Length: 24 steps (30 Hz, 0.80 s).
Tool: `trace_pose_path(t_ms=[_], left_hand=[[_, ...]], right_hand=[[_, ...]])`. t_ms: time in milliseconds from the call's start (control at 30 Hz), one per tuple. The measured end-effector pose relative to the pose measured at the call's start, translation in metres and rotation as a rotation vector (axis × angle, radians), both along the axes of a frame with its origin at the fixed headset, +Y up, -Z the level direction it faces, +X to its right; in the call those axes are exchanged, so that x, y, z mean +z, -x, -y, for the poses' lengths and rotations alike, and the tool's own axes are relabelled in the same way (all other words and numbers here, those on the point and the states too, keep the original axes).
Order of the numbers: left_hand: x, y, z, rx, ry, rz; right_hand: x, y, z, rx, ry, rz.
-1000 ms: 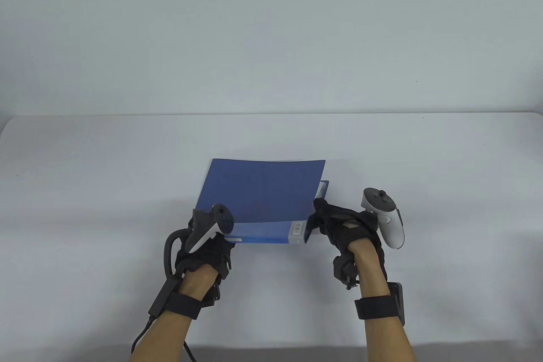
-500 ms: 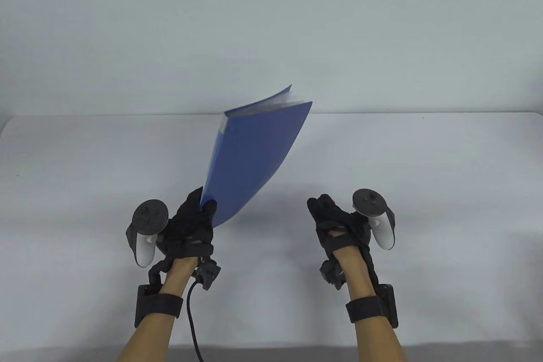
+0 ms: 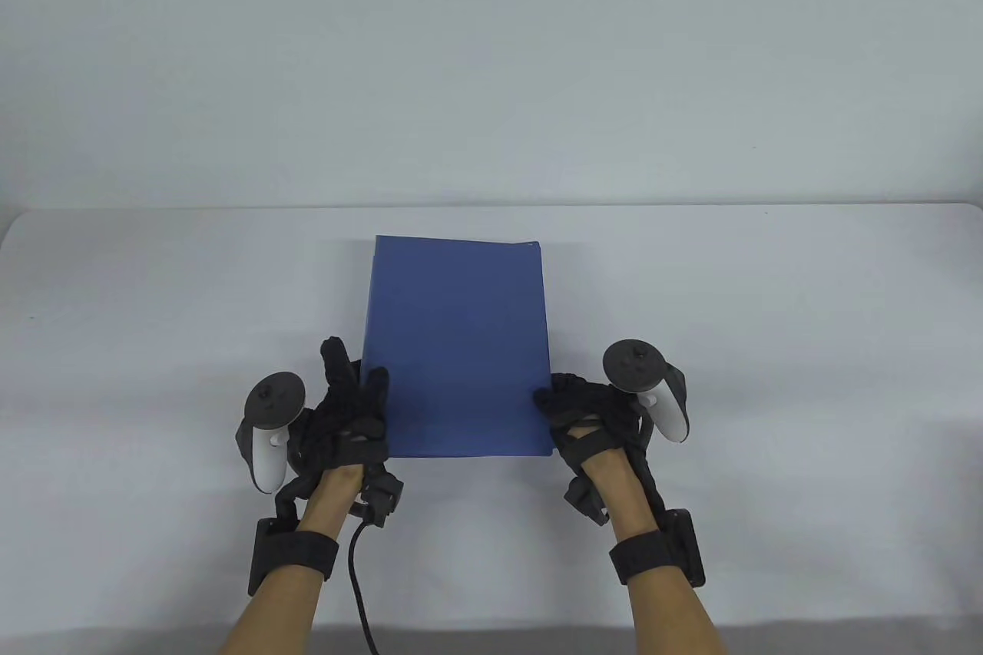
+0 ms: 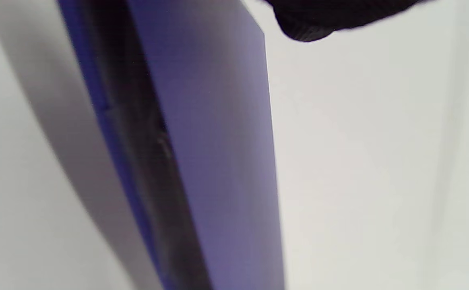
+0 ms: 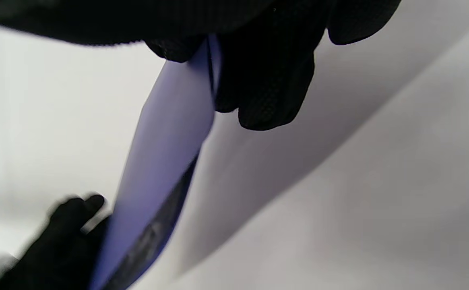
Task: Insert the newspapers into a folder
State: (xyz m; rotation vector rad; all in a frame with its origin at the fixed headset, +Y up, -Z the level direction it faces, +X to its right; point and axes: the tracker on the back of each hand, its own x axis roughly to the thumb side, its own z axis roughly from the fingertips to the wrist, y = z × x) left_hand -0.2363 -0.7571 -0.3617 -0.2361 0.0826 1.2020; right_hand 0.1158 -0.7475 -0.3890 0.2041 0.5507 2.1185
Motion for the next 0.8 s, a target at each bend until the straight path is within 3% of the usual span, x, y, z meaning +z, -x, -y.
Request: trace_pose_path(t_ms=[133,200,267,333,467,533,600,700,800], left_hand=[[-0.003,-0.004,0.003,-0.079,0.052,0.0],[-0.002,-0.007,0.001,-0.127,0.078,-0.035],[0.003,-0.012,-0.002,-0.283,0.169,-0.077],[0.008,-0.015,-0.011,-0.393,0.153,-0.089],[0.011,-0.023,-0.031,-0.121,-0.026,0.014],[0.012,-0.029,-0.04,0.109,-0.165,0.106],[0.017,-0.034,-0.051,0.231,-0.298,0.155],[0.028,-0.04,-0.061,0.219,-0.424,0.174],[0.029,-0.047,-0.066,0.227,-0.468,0.232]], right_hand=[[0.0,0.003,0.003,0.028,-0.027,0.029],[0.001,0.007,0.003,0.189,-0.061,0.048],[0.001,0.011,0.002,0.443,-0.017,0.023],[0.0,0.016,-0.003,0.475,-0.057,-0.02],[0.007,0.022,-0.024,0.267,-0.131,-0.016],[0.014,0.026,-0.039,0.117,-0.206,-0.035],[0.022,0.03,-0.052,-0.034,-0.307,-0.057],[0.028,0.036,-0.067,-0.218,-0.419,-0.077],[0.032,0.042,-0.072,-0.301,-0.464,-0.103]])
